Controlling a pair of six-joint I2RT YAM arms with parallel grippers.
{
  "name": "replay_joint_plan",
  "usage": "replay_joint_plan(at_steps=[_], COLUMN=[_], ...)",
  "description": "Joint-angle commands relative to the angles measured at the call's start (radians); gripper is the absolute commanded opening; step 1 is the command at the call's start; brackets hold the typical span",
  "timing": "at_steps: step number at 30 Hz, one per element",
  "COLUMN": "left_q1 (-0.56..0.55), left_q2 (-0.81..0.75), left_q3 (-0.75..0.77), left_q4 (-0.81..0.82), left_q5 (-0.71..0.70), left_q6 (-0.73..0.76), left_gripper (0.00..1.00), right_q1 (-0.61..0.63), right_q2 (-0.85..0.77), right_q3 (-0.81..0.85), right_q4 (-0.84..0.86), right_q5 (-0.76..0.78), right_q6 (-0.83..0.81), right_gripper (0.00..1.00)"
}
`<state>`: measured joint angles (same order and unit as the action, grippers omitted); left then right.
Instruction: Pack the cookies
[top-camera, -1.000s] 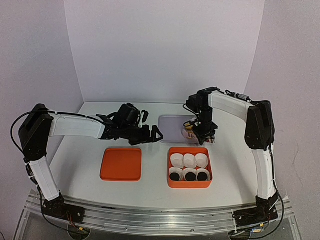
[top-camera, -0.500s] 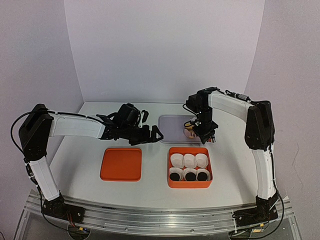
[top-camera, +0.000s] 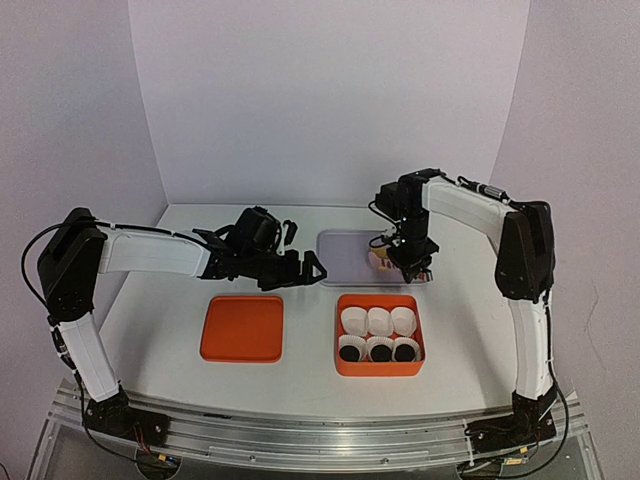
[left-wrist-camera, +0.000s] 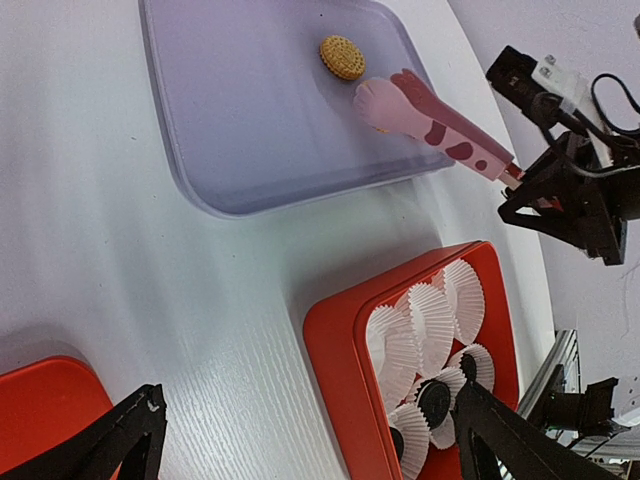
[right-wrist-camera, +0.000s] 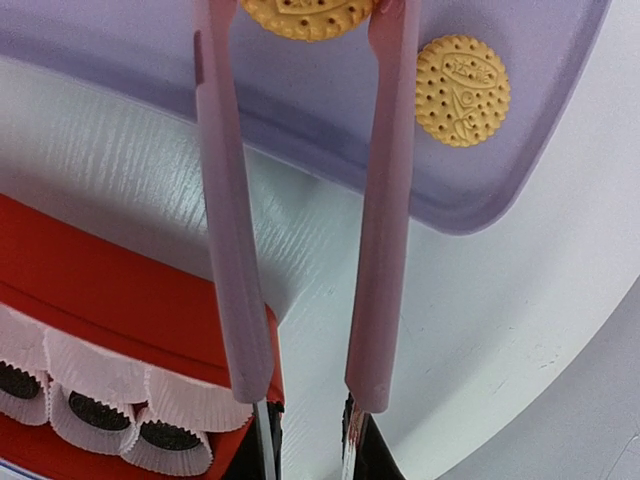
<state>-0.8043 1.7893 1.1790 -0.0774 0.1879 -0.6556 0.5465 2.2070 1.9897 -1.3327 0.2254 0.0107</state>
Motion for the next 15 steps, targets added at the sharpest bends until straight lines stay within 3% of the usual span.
replay_joint_plan(at_steps=[1, 15], left_q1=[-0.001, 0.0], left_q2=[-0.002, -0.014], left_q3=[0.036, 0.032], left_q4=[0.032, 0.062], left_q5=[-0.01, -0.019], left_q6=[0.002, 0.029], left_gripper=[1.0, 1.0], right_q1=[0.001, 0.033], right_q2=[-0.142, -0.525], right_q3=[-0.006, -0.303], right_q4=[-0.081, -0.085], right_q5=[-0.047, -0.28], right_q6=[0.022, 0.164], right_gripper=[0.0, 0.0])
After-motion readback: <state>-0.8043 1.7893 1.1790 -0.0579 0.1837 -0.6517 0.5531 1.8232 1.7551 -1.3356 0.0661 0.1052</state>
